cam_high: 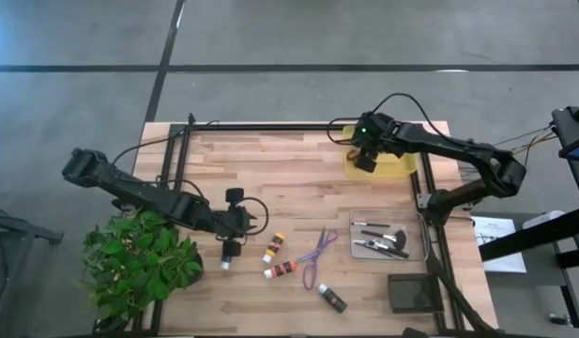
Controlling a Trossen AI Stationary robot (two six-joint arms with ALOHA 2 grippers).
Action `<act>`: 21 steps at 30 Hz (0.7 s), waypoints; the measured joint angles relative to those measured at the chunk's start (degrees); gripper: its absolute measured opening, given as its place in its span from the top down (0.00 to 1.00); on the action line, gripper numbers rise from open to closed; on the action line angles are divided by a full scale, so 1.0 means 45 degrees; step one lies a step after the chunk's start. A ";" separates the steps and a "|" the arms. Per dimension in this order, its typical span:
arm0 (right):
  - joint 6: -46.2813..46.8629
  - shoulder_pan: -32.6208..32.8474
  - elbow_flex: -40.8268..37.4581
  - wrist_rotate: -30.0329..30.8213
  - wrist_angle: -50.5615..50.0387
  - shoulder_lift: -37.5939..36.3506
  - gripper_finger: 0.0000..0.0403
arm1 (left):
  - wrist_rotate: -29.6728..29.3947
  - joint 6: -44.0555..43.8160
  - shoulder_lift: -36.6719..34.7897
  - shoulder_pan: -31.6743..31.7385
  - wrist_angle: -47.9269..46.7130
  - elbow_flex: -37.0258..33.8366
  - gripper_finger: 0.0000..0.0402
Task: Pick & Place Paint Supplies
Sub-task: Put the purple scissors into the yellow bin
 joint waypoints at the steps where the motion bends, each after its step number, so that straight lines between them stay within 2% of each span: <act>1: 0.0000 0.0036 0.0000 -0.0092 -0.0022 -0.0138 0.57 | 0.0000 0.0000 0.0000 0.0000 0.0000 0.0000 0.74; 6: 0.0255 0.0858 0.0000 -0.1903 0.0051 -0.1224 0.52 | 0.0005 0.0158 0.0000 0.0000 0.0021 0.0000 0.74; 11: 0.0744 0.3180 0.0000 -0.3459 0.0050 -0.2155 0.52 | 0.0003 0.0239 0.0000 -0.0005 0.0076 0.0000 0.74; 16: 0.0820 0.6602 0.0000 -0.3150 0.0056 -0.2441 0.52 | 0.0001 0.0238 0.0000 -0.0005 0.0133 0.0000 0.74; 21: 0.1839 0.9906 0.0000 -0.1211 0.0099 -0.1859 0.52 | 0.0005 0.0238 0.0000 -0.0010 0.0258 0.0000 0.74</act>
